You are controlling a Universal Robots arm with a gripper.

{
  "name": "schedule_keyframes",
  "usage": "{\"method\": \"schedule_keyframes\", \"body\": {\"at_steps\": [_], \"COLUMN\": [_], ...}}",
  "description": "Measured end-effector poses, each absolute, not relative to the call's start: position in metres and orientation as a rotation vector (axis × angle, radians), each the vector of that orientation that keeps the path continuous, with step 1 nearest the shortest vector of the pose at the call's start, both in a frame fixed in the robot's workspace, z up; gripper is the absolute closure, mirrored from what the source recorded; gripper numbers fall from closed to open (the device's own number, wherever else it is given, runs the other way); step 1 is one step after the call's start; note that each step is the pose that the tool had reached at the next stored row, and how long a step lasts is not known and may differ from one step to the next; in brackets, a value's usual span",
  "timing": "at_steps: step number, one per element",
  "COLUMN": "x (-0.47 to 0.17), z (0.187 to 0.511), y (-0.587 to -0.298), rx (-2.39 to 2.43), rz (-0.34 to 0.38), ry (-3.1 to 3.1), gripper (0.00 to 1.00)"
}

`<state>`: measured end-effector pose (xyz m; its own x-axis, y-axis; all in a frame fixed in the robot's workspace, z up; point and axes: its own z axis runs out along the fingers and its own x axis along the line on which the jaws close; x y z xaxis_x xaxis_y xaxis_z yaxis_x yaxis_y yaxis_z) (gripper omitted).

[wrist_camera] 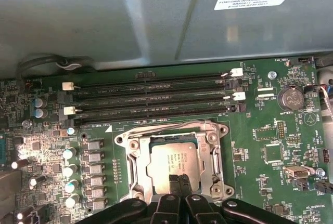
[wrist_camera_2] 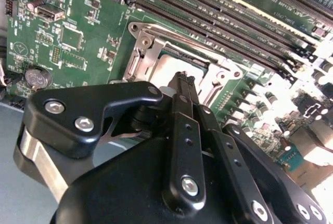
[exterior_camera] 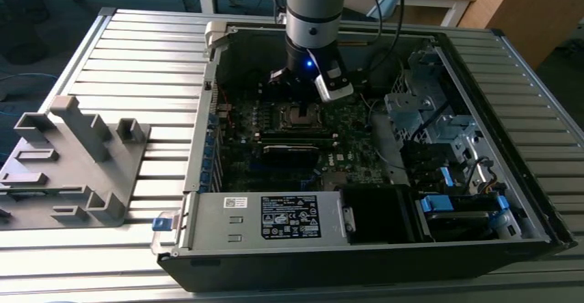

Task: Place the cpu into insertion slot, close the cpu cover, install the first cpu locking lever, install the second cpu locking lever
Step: 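Install the second cpu locking lever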

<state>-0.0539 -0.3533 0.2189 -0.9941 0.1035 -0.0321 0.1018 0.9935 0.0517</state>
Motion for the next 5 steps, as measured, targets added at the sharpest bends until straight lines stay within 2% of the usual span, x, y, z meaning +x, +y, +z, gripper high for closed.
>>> {"method": "schedule_keyframes", "body": {"at_steps": [5], "x": [-0.0540], "z": [0.2233], "y": [-0.3534], "rx": [0.160], "rz": [0.077], "ry": [3.102], "gripper": [0.89]}}
